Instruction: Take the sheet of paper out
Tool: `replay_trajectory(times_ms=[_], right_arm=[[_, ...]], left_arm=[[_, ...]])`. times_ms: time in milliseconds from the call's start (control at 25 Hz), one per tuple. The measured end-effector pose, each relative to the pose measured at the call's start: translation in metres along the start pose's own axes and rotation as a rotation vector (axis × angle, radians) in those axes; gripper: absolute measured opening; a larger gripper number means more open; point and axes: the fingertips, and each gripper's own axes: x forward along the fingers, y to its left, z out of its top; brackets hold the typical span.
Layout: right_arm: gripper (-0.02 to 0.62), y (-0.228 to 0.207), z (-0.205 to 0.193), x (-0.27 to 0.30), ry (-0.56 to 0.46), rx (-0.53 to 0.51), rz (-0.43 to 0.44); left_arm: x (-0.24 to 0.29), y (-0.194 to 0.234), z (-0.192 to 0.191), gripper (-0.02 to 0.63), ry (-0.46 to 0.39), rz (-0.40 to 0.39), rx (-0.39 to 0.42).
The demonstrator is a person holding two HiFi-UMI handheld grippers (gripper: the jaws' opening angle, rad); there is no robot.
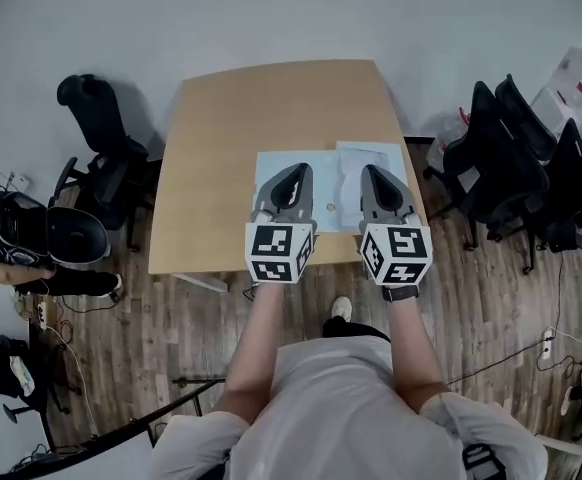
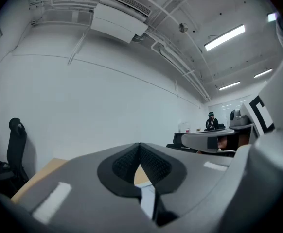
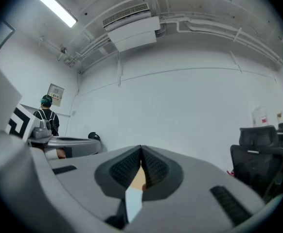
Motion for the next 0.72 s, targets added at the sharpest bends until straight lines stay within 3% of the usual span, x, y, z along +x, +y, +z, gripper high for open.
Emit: replay_trajectory(times_ms=[280, 600, 720], right_arm=[[0.012, -0.057, -0.001, 0.05, -0.028, -0.009, 0.019], [0.012, -0.103, -0.073, 0.071, 0.13, 0.006, 0.01], [0.012, -0.117, -0.092, 0.082, 0.167, 0.021, -0.004]], left_arm=[[0.07, 0.008, 0.001, 0.009, -0.019, 0.045, 0.005], [0.123, -0.009, -0.074, 0.009, 0.134, 0.003, -0.04], [0.145, -0.011, -0.092, 0.009, 0.145, -0.036, -0.054]])
